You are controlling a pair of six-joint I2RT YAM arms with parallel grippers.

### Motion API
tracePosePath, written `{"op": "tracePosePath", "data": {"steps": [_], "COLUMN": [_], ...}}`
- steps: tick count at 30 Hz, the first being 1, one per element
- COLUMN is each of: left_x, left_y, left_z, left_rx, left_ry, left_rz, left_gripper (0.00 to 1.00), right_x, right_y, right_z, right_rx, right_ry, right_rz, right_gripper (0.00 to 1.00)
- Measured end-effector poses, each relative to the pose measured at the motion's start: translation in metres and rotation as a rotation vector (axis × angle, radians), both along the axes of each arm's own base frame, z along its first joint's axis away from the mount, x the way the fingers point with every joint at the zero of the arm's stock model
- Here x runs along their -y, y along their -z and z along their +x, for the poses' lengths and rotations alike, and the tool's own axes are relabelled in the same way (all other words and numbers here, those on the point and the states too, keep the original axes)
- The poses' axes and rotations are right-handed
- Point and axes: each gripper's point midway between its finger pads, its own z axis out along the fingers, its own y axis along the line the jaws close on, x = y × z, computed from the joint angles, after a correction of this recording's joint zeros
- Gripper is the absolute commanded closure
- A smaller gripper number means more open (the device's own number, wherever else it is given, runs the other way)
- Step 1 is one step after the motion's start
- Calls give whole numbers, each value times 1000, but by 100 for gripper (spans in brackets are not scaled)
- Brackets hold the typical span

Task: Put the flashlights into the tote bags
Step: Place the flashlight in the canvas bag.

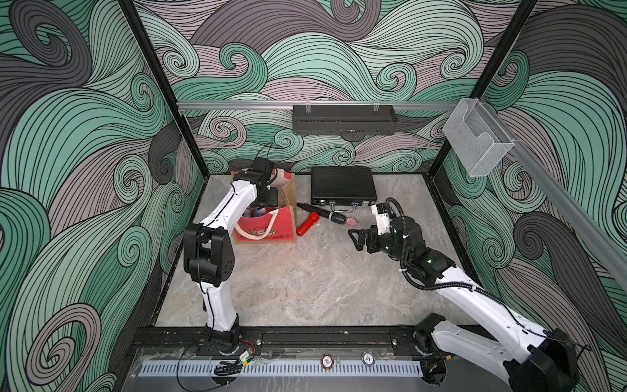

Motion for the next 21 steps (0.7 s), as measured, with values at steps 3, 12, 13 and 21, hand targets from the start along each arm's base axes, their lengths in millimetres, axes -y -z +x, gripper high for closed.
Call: {"op": "tracePosePath", "data": {"steps": [3, 12, 13, 21], "left_x": [0, 0, 1, 17], "left_y": [-25, -102, -108, -126], "left_z": [-3, -17, -19, -32], "left_rx": [59, 271, 287, 324], "left_ry": [14, 48, 53, 115], "left_rz": [-8, -46, -50, -50], "left_gripper": [19, 1, 1, 1], "right_x": [-2, -7, -8, -9], "right_y": [-11, -30, -30, -34], "right_z": [4, 12, 13, 16], "right_rx": [22, 52, 49, 41], "right_ry": [-2, -6, -6, -6], "right_rz": [5, 17, 14, 0], "right_gripper": [0, 0, 0, 0]}}
